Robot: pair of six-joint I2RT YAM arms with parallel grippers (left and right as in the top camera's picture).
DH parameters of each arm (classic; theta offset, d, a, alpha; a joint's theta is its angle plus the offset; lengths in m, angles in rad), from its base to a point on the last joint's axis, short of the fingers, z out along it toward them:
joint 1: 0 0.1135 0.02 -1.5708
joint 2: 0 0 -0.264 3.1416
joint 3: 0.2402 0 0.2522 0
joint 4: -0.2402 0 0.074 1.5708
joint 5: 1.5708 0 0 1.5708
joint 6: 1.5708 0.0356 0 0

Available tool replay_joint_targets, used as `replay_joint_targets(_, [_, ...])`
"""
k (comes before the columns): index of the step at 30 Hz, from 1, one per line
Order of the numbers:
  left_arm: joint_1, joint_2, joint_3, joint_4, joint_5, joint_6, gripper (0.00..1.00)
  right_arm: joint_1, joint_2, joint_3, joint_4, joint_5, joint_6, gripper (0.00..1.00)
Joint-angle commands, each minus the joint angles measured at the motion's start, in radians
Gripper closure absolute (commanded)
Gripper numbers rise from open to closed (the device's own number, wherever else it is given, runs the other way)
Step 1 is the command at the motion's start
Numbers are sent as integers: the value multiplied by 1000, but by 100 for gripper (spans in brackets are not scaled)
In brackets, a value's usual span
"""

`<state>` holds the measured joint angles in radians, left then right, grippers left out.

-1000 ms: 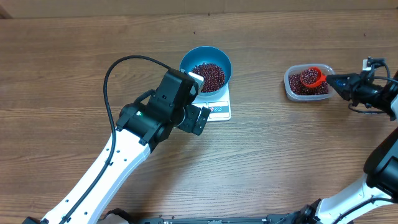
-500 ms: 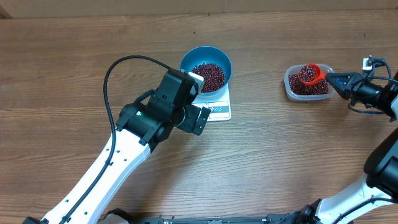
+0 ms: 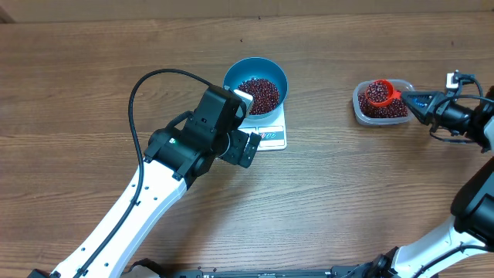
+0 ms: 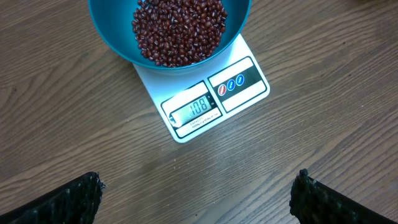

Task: Scoop item into bowl and weigh 150g on scale
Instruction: 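Lift the filled red scoop out of the tub with the right gripper, then carry the filled red scoop over the teal bowl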

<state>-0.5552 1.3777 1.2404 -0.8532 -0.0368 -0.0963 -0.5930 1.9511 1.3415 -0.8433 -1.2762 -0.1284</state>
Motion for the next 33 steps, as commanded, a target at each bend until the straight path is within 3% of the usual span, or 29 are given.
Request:
replay_joint_targets(1, [-2, 8, 12, 0, 4, 22, 0, 43, -2, 0, 4, -89, -13, 96])
replay_joint_targets(20, [-2, 8, 12, 0, 4, 22, 0, 349, -2, 1, 63, -192, 6, 96])
replay_joint_targets(26, [-2, 8, 12, 0, 4, 22, 0, 418, -2, 1, 138, -192, 104, 96])
replay_joint_targets(33, [-2, 8, 12, 0, 4, 22, 0, 508, -2, 1, 355, -180, 301, 96])
